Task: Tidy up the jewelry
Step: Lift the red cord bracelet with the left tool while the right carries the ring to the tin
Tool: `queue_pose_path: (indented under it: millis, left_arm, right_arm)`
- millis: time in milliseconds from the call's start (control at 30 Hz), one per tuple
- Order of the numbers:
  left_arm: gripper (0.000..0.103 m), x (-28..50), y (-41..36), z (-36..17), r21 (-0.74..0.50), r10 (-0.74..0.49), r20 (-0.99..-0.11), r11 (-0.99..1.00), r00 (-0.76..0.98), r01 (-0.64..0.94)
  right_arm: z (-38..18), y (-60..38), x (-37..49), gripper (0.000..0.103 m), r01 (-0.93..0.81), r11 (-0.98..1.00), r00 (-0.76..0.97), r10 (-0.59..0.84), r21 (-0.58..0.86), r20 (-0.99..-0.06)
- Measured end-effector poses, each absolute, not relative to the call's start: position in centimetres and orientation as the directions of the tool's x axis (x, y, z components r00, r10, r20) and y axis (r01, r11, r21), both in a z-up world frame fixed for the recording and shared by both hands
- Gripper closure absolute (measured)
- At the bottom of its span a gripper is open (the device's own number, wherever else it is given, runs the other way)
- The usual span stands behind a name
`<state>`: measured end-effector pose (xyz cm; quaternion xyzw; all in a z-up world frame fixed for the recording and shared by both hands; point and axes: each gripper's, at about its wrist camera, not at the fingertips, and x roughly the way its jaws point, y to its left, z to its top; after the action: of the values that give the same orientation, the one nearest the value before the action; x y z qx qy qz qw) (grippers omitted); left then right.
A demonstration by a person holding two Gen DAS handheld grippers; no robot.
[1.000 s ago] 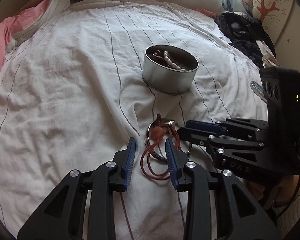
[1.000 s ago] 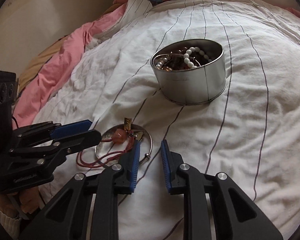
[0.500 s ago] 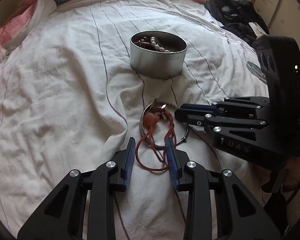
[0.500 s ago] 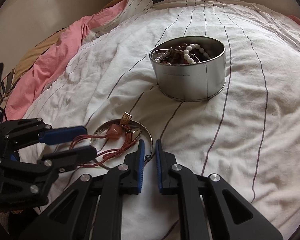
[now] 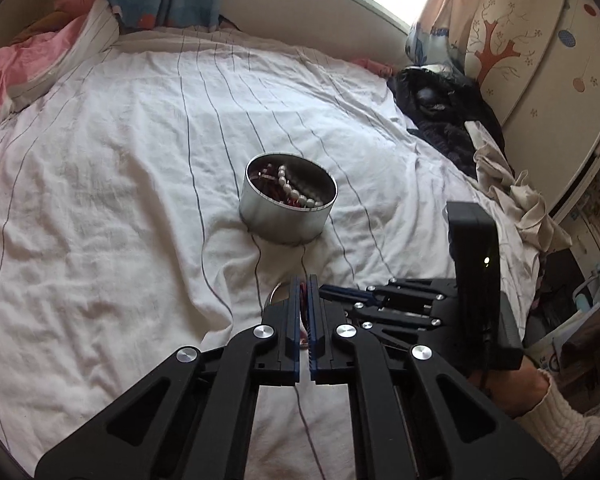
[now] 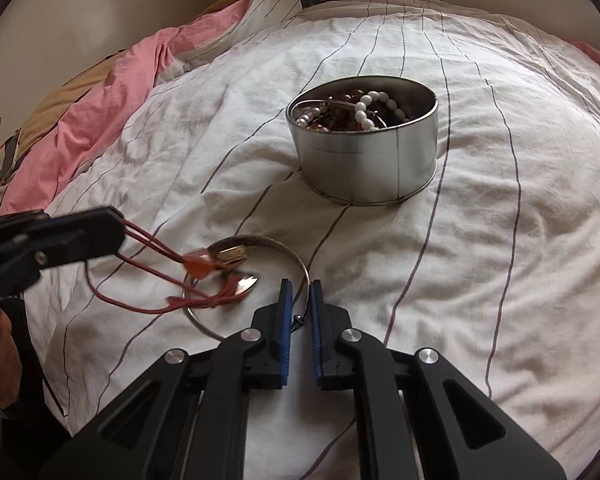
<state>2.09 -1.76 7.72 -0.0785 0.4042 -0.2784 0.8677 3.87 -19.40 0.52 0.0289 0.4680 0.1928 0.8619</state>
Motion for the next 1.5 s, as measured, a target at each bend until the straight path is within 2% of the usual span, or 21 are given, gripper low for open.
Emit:
queue_pose_path:
  millis: [200, 500, 967, 1067, 1233, 1333, 1400, 1433, 1467, 1500]
  left_arm:
    - [0.1, 3.7, -2.5, 9.8, -0.38, -0.562, -0.616, 0.826, 0.552, 0.416]
    - [0.1, 5.6, -4.0, 9.8, -0.379, -0.55, -0.614, 0.835, 0.566, 0.4]
    - [0.1, 9.4, -6.1, 10.9, -0.427, -0.575, -0.562, 0.818, 0.595, 0.386]
    - [0.1, 10.6, -6.8, 11.4, -0.44, -0.586, -0.546, 0.809, 0.599, 0.39]
    - [0.1, 11.1, -7.9, 11.9, -0.435, -0.594, -0.54, 0.803, 0.596, 0.407]
    - [0.1, 11.4, -8.1, 11.7, -0.437, -0.596, -0.542, 0.802, 0.593, 0.407]
    - [0.1, 11.6, -8.1, 11.4, -0.444, -0.598, -0.543, 0.801, 0.59, 0.403]
    - [0.1, 11.7, -8.0, 11.4, -0.447, -0.599, -0.542, 0.8, 0.589, 0.401]
    - [0.1, 11.8, -8.0, 11.3, -0.449, -0.6, -0.542, 0.799, 0.589, 0.401]
    - [0.1, 11.8, -8.0, 11.3, -0.45, -0.601, -0.542, 0.798, 0.588, 0.401]
  right_arm:
    - [1.6, -21.1, 4.0, 0.097, -0.255, 0.921, 0.527, 0.388, 0.294, -0.756]
    - [4.8, -23.9, 3.6, 0.098, -0.202, 0.927, 0.657, 0.369, 0.317, -0.658]
    - [8.8, -26.6, 4.1, 0.103, -0.203, 0.899, 0.757, 0.396, 0.388, -0.52]
    - [8.7, -26.6, 4.5, 0.103, -0.205, 0.899, 0.739, 0.401, 0.387, -0.541]
    - [4.3, -25.8, 5.6, 0.102, -0.146, 0.94, 0.599, 0.332, 0.308, -0.729]
    - [1.6, -24.9, 6.1, 0.066, -0.132, 0.961, 0.529, 0.276, 0.243, -0.803]
    - [0.7, -23.8, 6.1, 0.074, -0.162, 0.971, 0.507, 0.237, 0.178, -0.829]
    - [0.8, -23.6, 5.9, 0.088, -0.174, 0.97, 0.508, 0.238, 0.172, -0.828]
    - [1.1, -23.7, 5.9, 0.095, -0.18, 0.965, 0.514, 0.26, 0.193, -0.818]
    - [1.5, -23.9, 5.7, 0.098, -0.177, 0.964, 0.528, 0.262, 0.198, -0.808]
